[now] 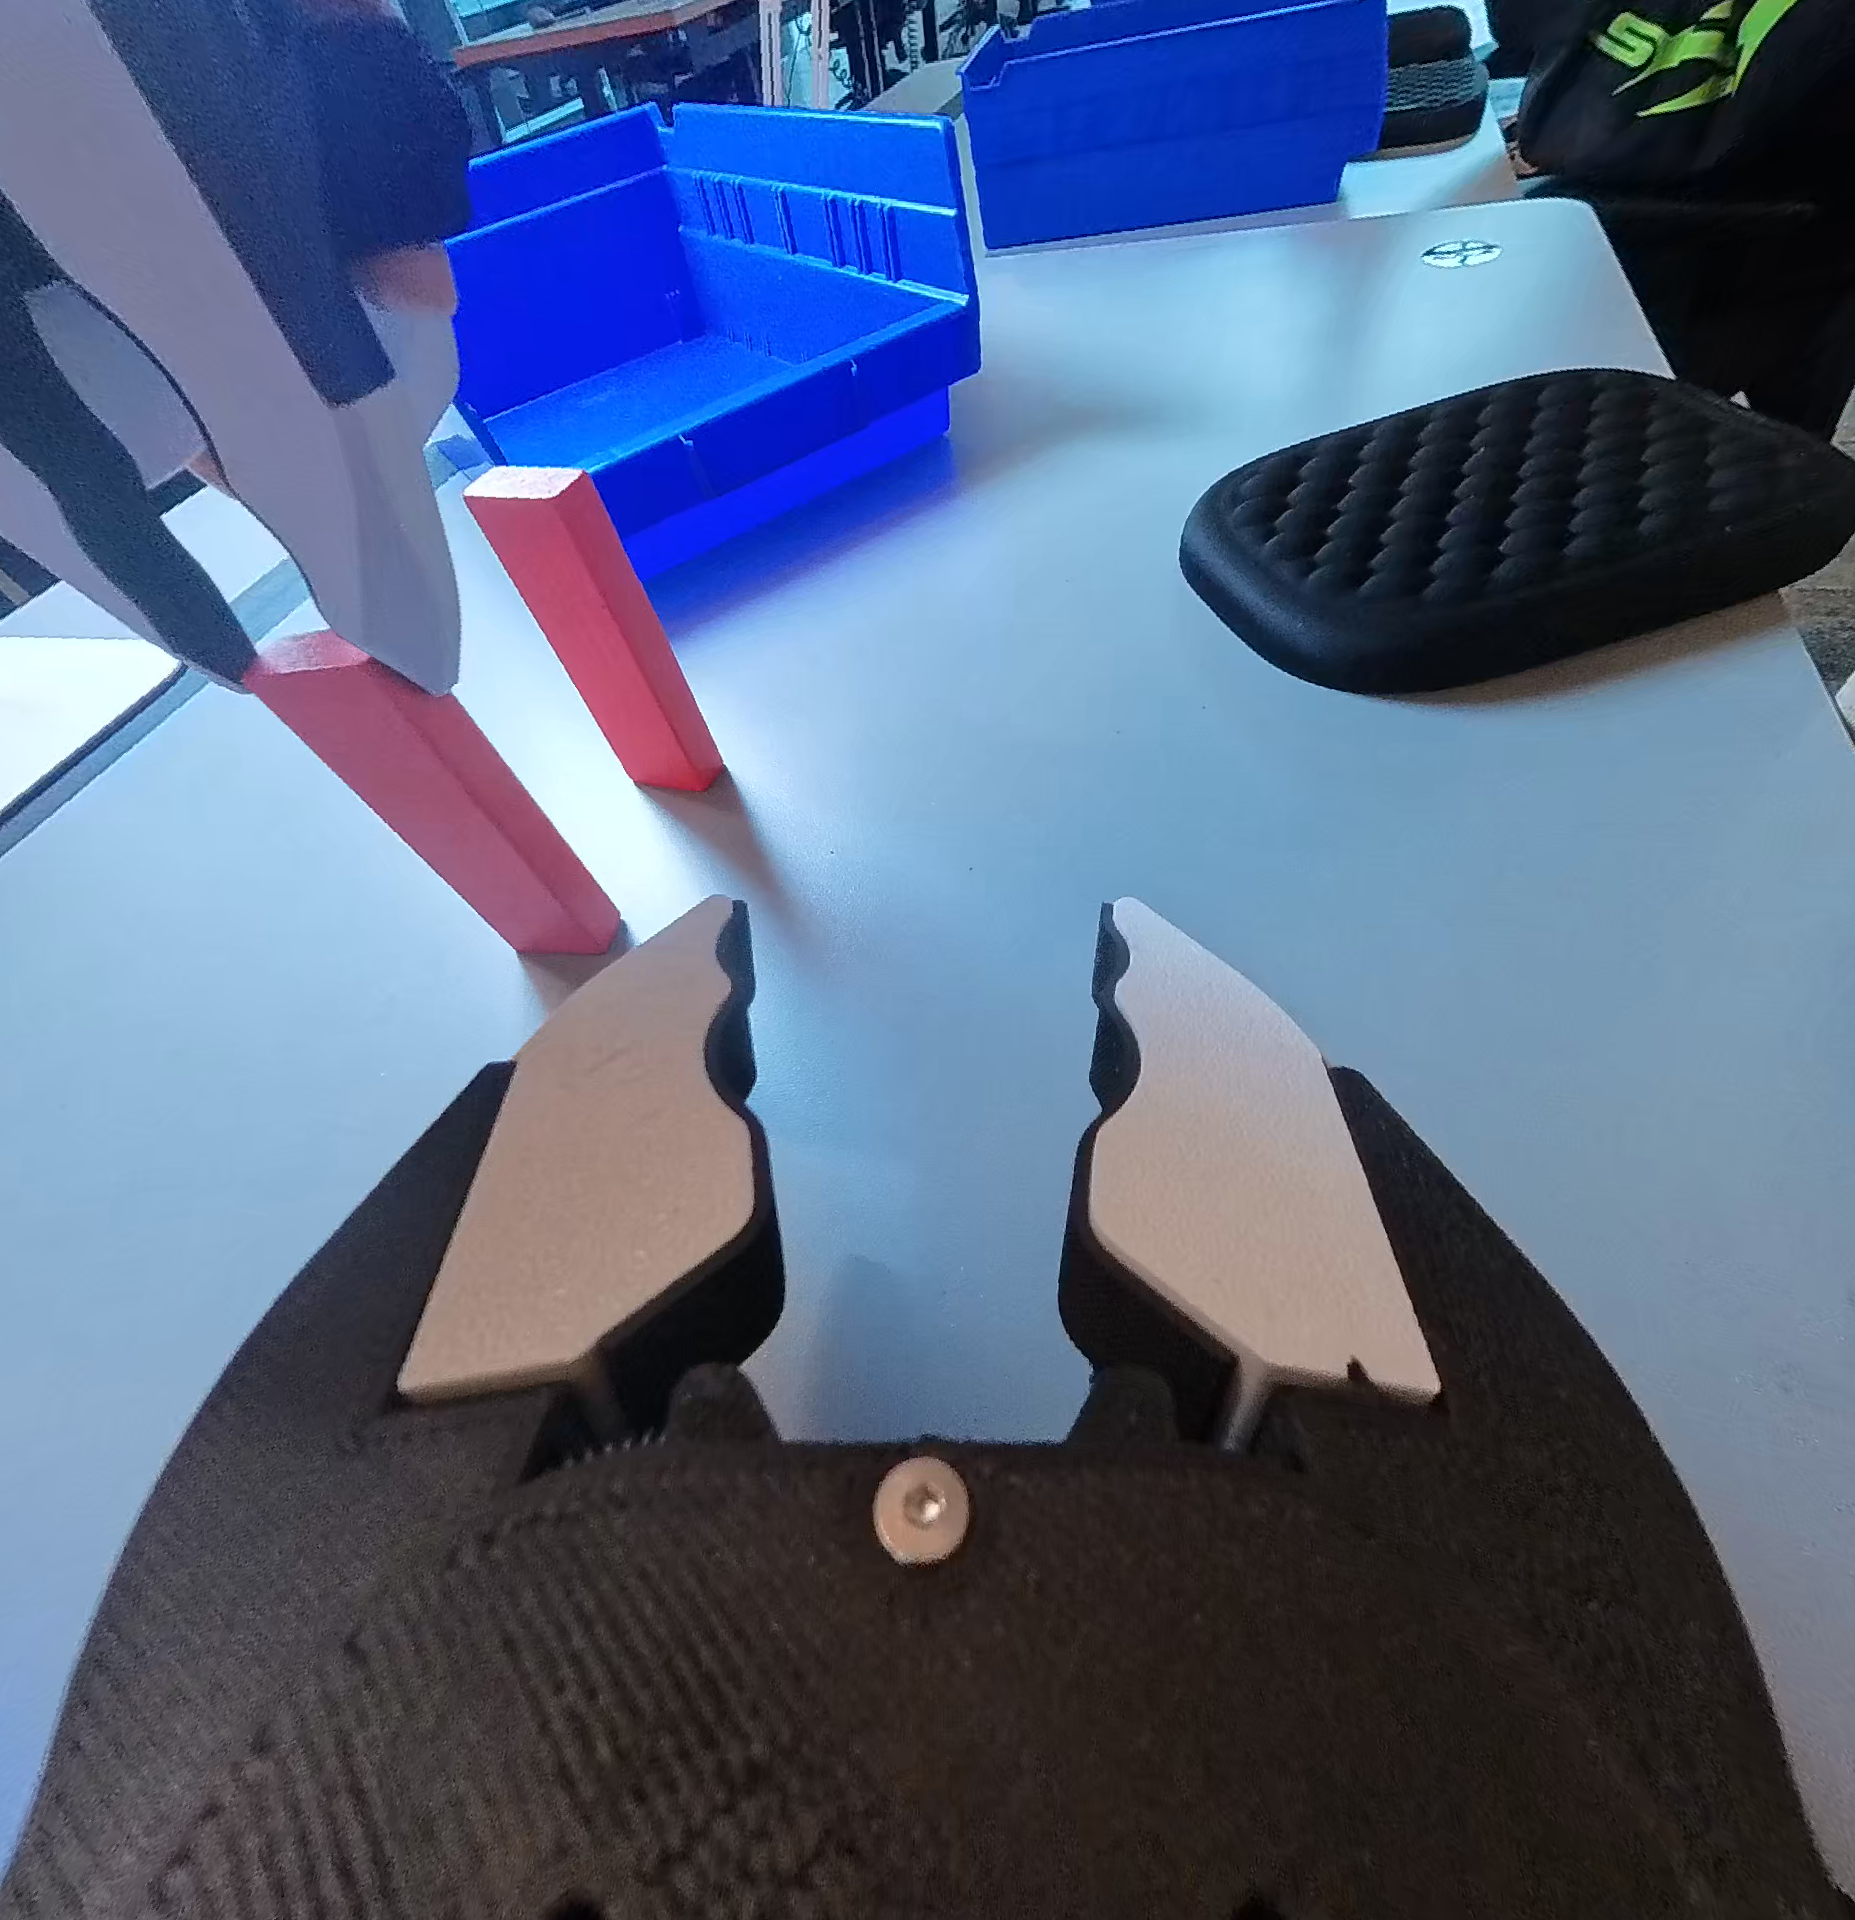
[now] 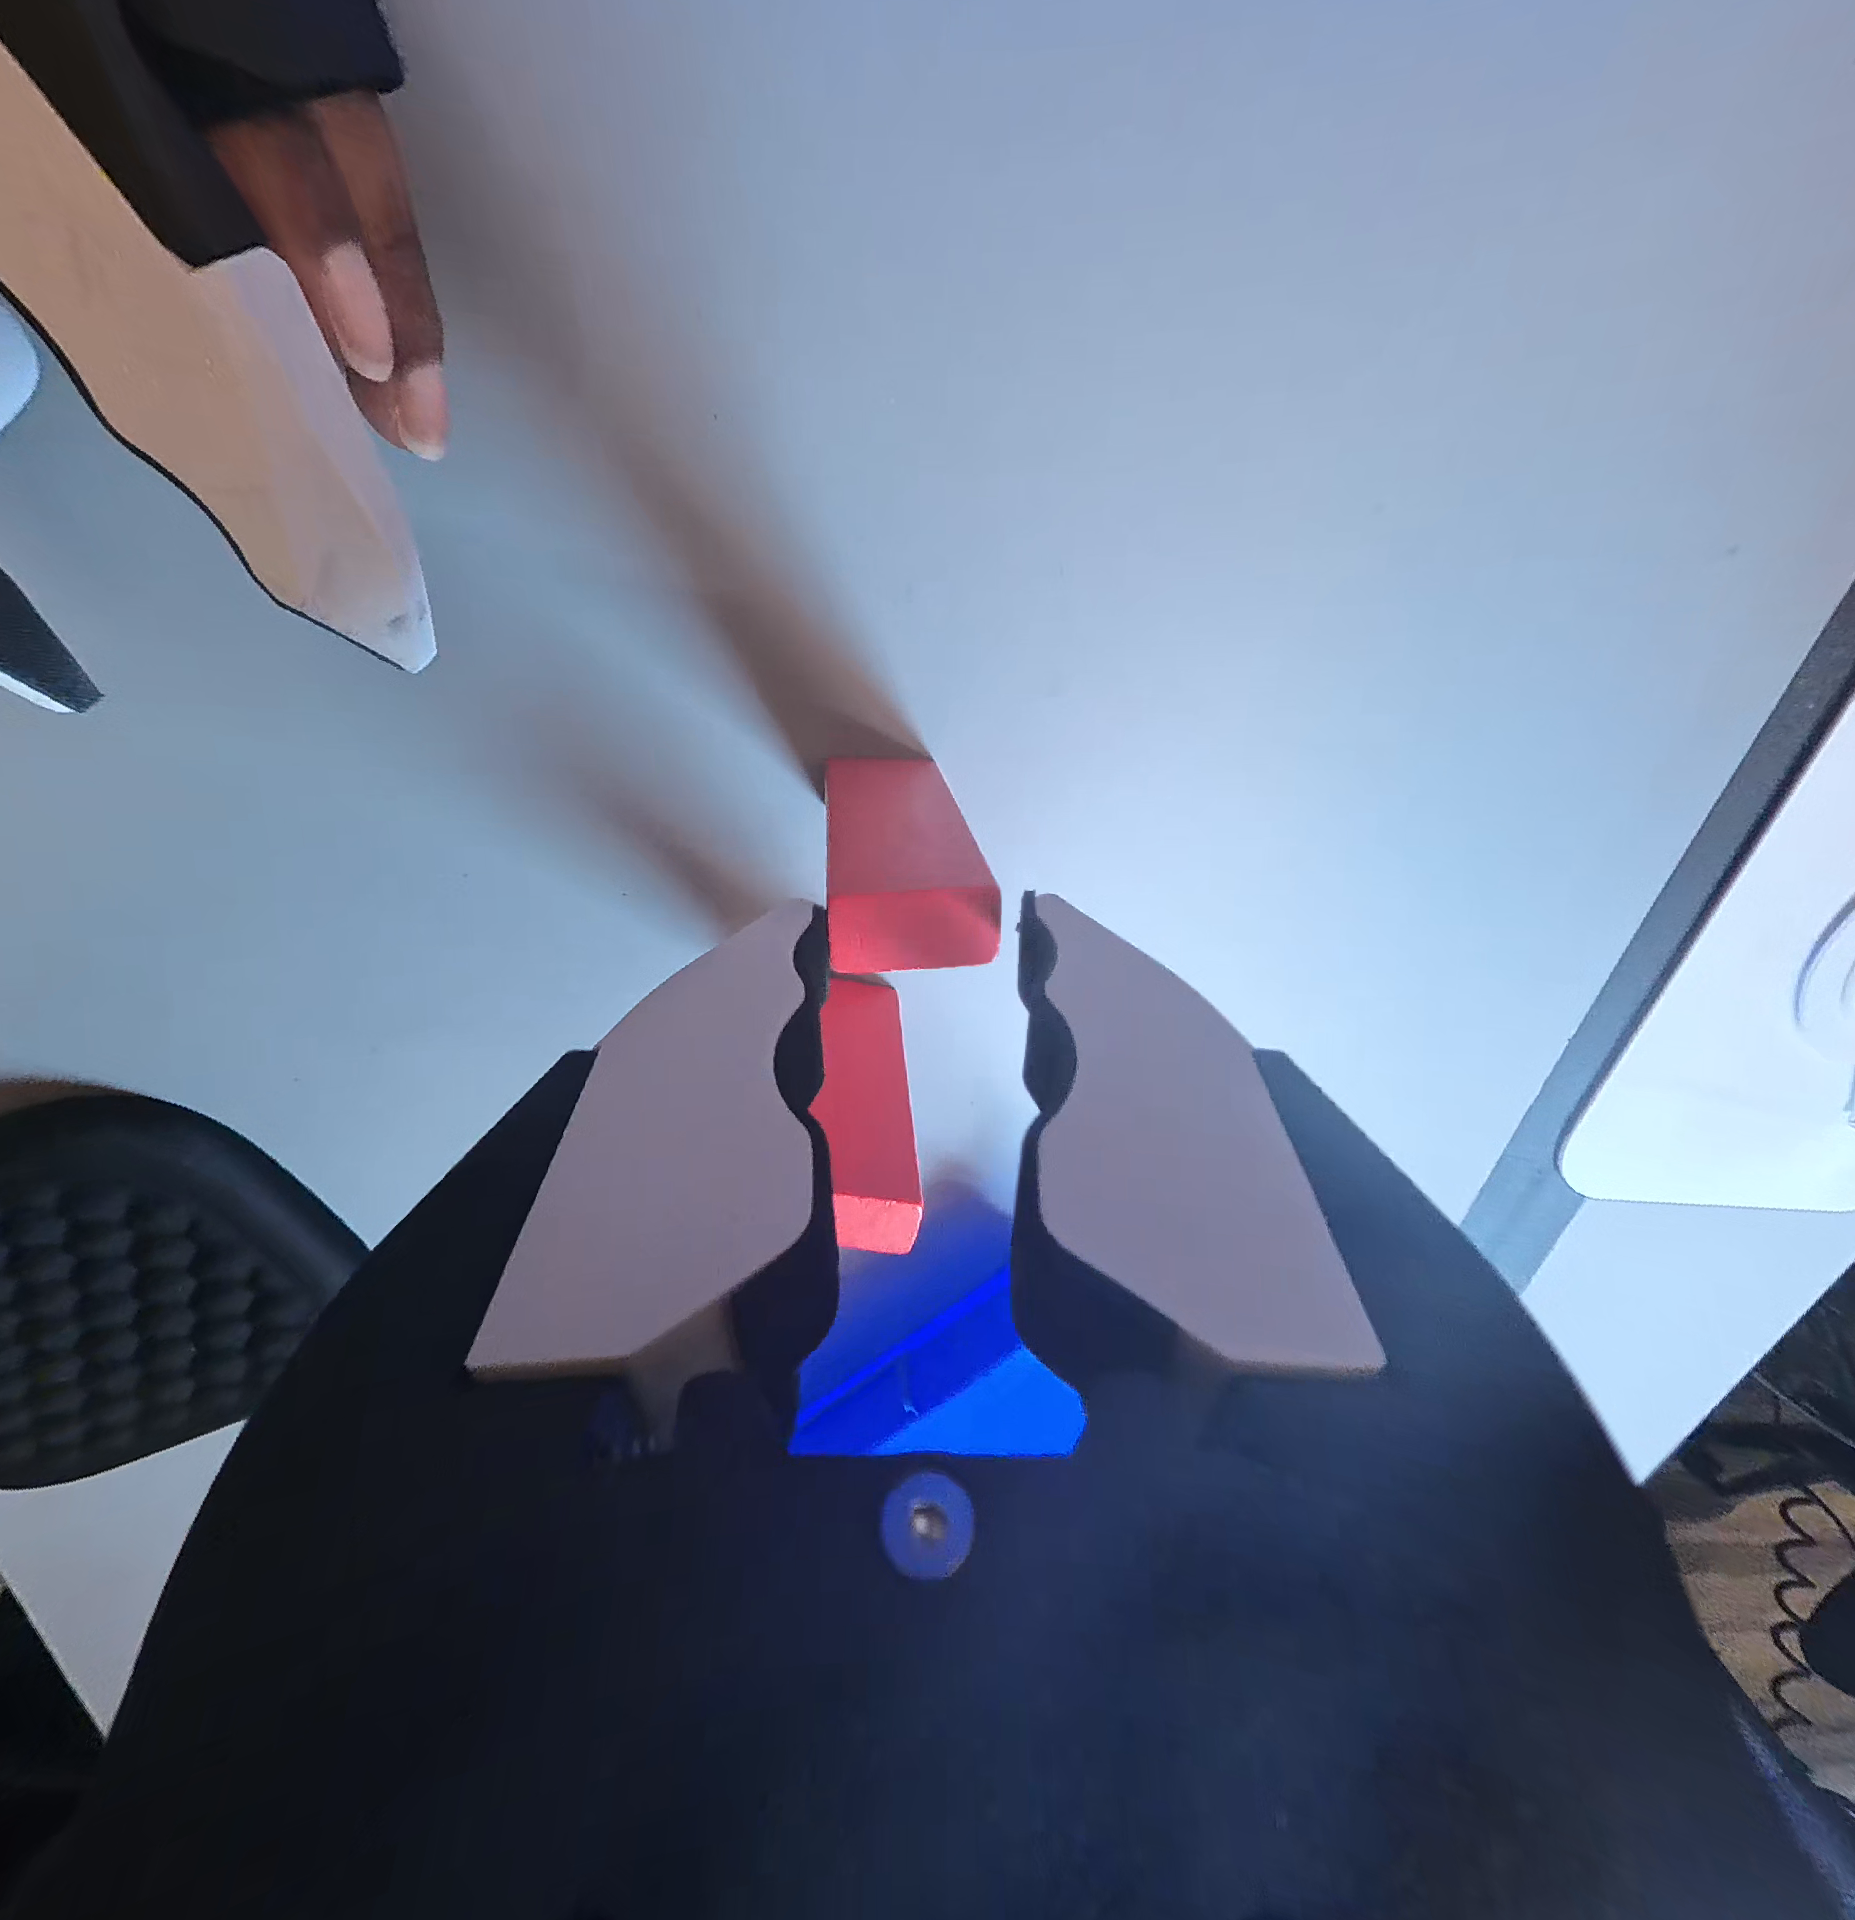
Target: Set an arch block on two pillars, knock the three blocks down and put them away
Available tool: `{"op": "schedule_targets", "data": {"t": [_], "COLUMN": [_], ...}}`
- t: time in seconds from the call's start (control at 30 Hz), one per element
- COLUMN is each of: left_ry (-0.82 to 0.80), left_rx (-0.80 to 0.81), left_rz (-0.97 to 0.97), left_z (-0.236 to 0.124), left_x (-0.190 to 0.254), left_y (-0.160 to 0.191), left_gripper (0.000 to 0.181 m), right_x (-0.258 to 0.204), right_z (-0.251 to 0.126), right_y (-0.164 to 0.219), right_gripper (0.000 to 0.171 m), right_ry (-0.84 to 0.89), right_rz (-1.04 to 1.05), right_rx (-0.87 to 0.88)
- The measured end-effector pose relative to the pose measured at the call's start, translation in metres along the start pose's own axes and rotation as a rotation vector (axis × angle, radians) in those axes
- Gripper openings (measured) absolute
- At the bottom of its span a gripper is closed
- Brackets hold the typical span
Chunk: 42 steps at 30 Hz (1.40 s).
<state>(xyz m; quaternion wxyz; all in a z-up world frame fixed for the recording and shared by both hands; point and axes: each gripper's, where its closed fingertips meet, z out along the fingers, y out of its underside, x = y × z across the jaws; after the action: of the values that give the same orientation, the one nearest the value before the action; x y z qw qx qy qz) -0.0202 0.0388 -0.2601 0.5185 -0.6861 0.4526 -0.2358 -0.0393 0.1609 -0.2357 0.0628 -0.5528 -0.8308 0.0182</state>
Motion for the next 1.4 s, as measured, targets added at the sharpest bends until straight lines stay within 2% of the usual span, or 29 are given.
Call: {"op": "schedule_targets", "data": {"t": [0.47, 0.77, 0.9, 1.4], "left_ry": [-0.012, -0.233, -0.280, -0.276], "left_rx": [0.004, -0.050, -0.071, -0.086], "left_rz": [-0.006, -0.183, -0.216, -0.207], "left_z": [0.000, -0.011, -0.013, -0.011], "left_x": [-0.002, -0.049, -0.058, -0.058], "left_y": [-0.001, 0.012, 0.017, 0.020], "left_gripper": [0.064, 0.070, 0.075, 0.076], "right_x": [-0.001, -0.002, -0.002, -0.002], "right_z": [0.003, 0.003, 0.003, 0.003], "right_y": [0.000, -0.001, -0.001, -0.001], "right_gripper": [0.032, 0.032, 0.032, 0.032], "right_ry": [-0.021, -0.007, -0.006, -0.011], "right_rz": [0.105, 0.112, 0.123, 0.139], "right_rx": [-0.015, -0.036, -0.037, -0.040]}}
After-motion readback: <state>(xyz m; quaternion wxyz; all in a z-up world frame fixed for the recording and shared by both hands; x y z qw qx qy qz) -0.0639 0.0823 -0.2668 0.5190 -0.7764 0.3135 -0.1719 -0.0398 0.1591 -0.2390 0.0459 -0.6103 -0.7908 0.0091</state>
